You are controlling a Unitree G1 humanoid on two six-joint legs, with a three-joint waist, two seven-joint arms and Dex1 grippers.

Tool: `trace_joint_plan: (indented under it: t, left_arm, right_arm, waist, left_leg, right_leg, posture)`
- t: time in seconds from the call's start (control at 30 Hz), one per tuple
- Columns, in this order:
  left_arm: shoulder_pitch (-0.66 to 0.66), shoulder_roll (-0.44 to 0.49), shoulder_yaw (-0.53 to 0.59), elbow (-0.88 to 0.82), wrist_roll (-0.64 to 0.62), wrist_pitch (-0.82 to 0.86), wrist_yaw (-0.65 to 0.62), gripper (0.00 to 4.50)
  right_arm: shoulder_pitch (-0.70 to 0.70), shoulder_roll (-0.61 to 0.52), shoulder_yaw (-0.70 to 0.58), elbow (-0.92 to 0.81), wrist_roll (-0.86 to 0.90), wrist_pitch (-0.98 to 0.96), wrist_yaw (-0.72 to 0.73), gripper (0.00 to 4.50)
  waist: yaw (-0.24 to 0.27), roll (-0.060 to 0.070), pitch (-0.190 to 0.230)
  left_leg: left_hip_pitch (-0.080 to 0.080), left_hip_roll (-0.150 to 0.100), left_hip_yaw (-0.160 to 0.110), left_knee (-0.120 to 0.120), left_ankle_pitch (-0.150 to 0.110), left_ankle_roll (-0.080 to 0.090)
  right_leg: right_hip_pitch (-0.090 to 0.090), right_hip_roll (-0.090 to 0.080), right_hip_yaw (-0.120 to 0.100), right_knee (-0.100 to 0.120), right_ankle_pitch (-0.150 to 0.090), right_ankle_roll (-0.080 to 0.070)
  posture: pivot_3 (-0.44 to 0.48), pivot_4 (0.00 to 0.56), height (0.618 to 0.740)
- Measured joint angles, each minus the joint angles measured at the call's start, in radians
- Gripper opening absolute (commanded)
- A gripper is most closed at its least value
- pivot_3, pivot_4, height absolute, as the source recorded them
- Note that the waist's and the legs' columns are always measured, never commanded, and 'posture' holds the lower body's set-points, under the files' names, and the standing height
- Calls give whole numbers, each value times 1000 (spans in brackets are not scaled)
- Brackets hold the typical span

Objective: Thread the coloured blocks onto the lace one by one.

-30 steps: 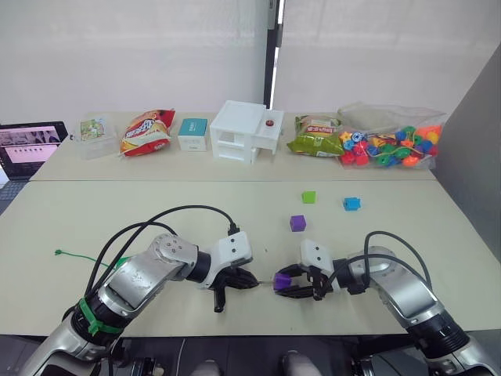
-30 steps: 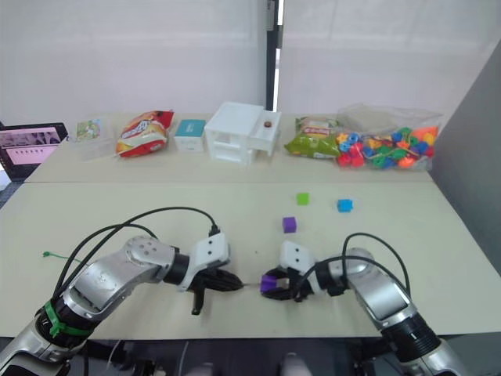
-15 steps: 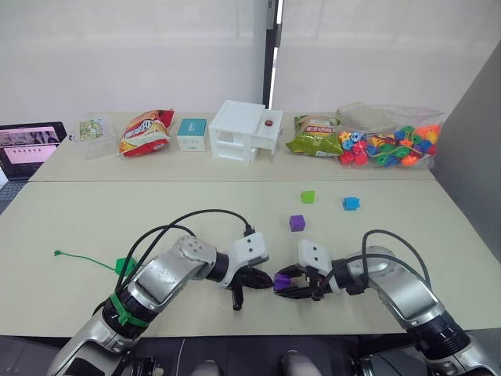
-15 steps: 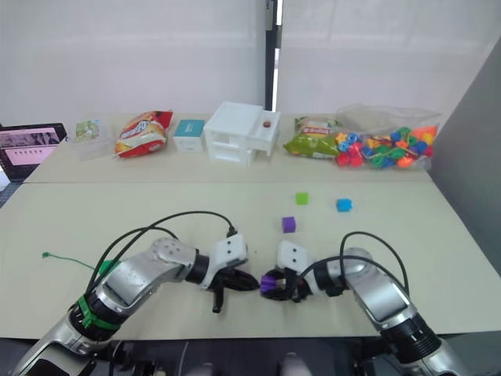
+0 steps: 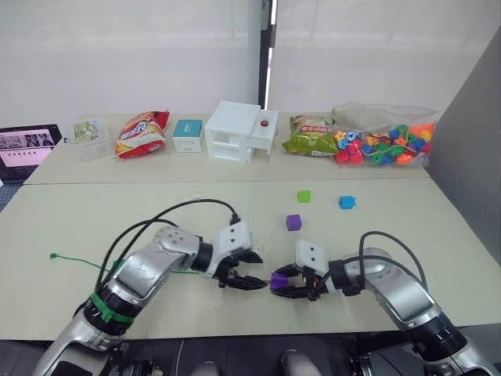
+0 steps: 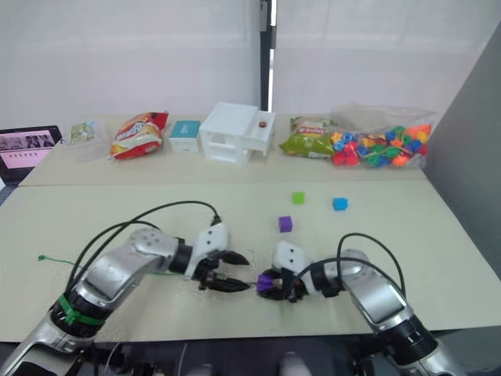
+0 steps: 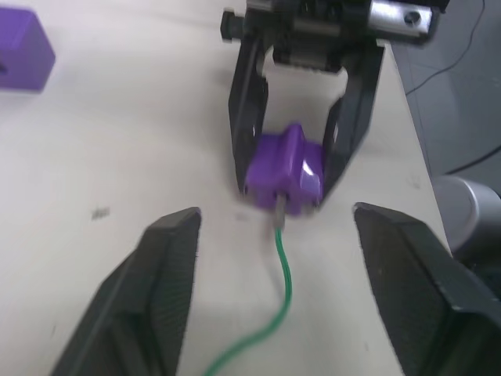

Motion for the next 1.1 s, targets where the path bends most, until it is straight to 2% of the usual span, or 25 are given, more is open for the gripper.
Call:
trace_joint_plan:
  t: [0.13, 0.33, 0.37, 0.53, 0.63, 0.83, 1.1]
  left_arm:
    - [75, 31, 1, 25, 40, -120, -16, 3216]
    - [83, -22, -20, 167, 144, -325, 11, 3216]
    - [81, -22, -23, 176, 152, -343, 7, 2676]
    - [77, -38, -12, 202, 156, -364, 1, 1170]
    - [78, -58, -10, 201, 155, -355, 1, 113]
    - [87, -96, -34, 158, 151, -307, -5, 51]
    - [43, -201, -58, 150, 177, -234, 54, 51]
  right_arm:
    - [1, -8, -1, -3, 0, 1, -2, 1369]
    - [-2, -4, 3, -8, 3, 8, -9, 1369]
    - [-2, -4, 3, -9, 3, 9, -9, 1369]
    - [-2, -5, 3, -9, 7, 9, -10, 1369]
    - [-2, -6, 3, -9, 7, 9, -10, 1369]
    - [-1, -7, 3, -11, 9, 12, -15, 1369]
    - [-1, -9, -1, -16, 9, 23, -22, 1369]
  waist:
    - [3, 0, 0]
    - [3, 0, 0]
    - [3, 0, 0]
    - [3, 0, 0]
    - [3, 0, 0]
    - [3, 0, 0]
    - [3, 0, 0]
  left_leg:
    - [0, 0, 0, 0, 0, 0]
    - [0, 0, 0, 0, 0, 0]
    - [0, 0, 0, 0, 0, 0]
    - [0, 0, 0, 0, 0, 0]
    - [0, 0, 0, 0, 0, 0]
    - [0, 0, 0, 0, 0, 0]
    - [0, 0, 0, 0, 0, 0]
  right_leg:
    - [0, 0, 0, -1, 0, 0]
    - [0, 0, 0, 0, 0, 0]
    - [0, 0, 0, 0, 0, 0]
    - [1, 0, 0, 0, 0, 0]
    - [1, 0, 0, 0, 0, 0]
    - [0, 0, 0, 0, 0, 0]
    - [1, 0, 0, 0, 0, 0]
  posture:
    - [0, 150, 740]
    - [0, 150, 740]
    - [0, 150, 740]
    - [0, 150, 740]
    - [0, 150, 740]
    - [0, 150, 740]
    - [0, 150, 740]
